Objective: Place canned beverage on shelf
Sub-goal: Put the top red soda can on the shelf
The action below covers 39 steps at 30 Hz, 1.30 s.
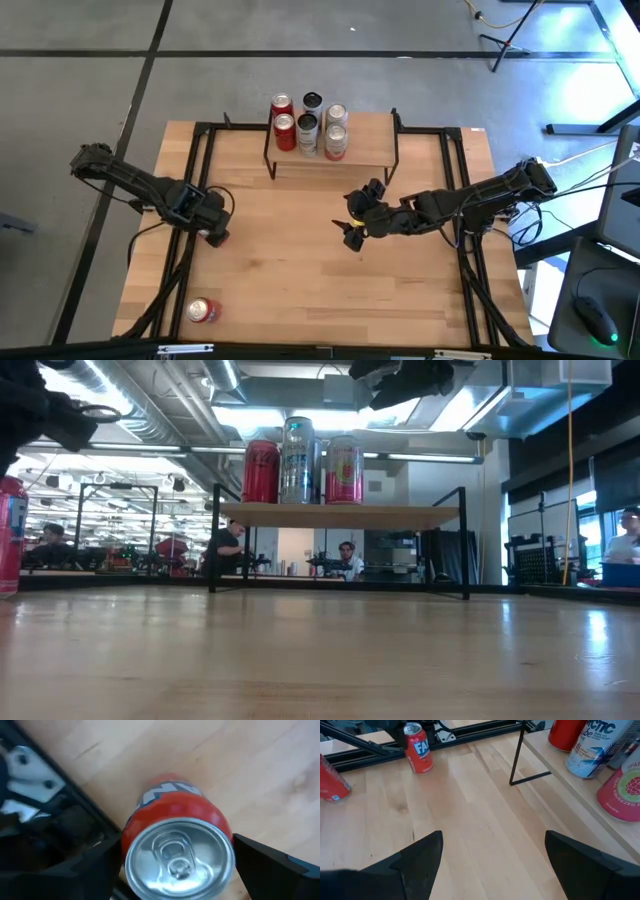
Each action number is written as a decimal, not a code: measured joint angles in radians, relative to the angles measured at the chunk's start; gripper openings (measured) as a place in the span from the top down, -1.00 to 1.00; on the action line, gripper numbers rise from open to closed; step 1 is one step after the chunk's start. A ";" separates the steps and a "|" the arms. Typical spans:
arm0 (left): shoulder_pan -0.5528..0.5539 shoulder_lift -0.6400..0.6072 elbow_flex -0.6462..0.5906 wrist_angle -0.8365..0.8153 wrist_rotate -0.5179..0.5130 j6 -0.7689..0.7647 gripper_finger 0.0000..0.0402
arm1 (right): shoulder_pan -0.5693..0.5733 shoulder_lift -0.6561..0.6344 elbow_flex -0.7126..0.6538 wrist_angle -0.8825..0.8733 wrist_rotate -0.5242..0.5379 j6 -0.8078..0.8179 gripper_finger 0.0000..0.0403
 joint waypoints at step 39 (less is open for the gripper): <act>0.068 1.052 1.059 0.032 -0.015 1.344 -0.30 | 0.279 0.015 -0.169 -0.274 -0.265 0.095 -0.67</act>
